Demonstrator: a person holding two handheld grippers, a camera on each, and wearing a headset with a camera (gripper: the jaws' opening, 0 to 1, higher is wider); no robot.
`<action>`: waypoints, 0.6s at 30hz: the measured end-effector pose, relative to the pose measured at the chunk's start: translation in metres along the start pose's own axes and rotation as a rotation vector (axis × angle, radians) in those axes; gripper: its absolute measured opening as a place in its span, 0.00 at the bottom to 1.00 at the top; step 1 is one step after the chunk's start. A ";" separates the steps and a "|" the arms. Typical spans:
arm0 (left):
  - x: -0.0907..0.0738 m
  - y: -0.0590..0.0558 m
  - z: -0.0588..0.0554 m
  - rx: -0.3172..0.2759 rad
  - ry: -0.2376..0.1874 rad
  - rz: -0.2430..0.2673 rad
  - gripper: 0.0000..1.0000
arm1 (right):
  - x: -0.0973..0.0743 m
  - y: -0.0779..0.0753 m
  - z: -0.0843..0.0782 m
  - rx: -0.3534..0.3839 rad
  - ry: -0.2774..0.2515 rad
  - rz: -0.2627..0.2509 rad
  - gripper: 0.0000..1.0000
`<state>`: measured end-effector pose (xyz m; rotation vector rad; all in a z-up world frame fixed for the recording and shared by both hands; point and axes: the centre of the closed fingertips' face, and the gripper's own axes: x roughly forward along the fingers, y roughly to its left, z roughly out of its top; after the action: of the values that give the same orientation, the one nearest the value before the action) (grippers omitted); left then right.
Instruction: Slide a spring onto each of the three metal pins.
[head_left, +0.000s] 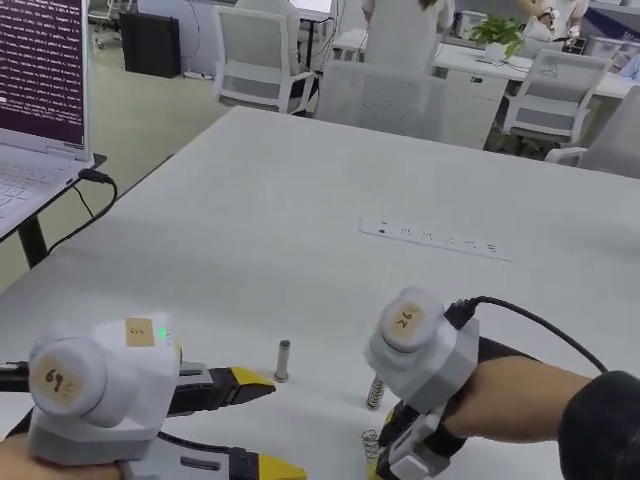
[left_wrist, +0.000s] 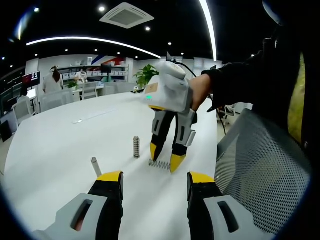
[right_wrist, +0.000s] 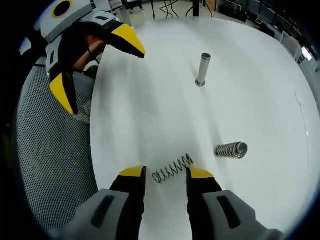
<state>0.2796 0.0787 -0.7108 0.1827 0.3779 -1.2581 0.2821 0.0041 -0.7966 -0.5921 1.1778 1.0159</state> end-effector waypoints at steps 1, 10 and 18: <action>0.000 0.000 0.000 0.000 0.000 0.001 0.46 | 0.000 0.000 0.001 -0.008 -0.002 -0.002 0.30; 0.000 0.000 -0.001 -0.001 0.002 0.001 0.45 | 0.004 0.001 0.005 -0.060 -0.002 -0.017 0.20; -0.001 0.000 -0.001 0.000 0.002 0.003 0.44 | 0.003 -0.001 0.002 -0.145 0.023 -0.039 0.09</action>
<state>0.2795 0.0796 -0.7111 0.1844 0.3795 -1.2549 0.2839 0.0062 -0.7988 -0.7403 1.1151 1.0700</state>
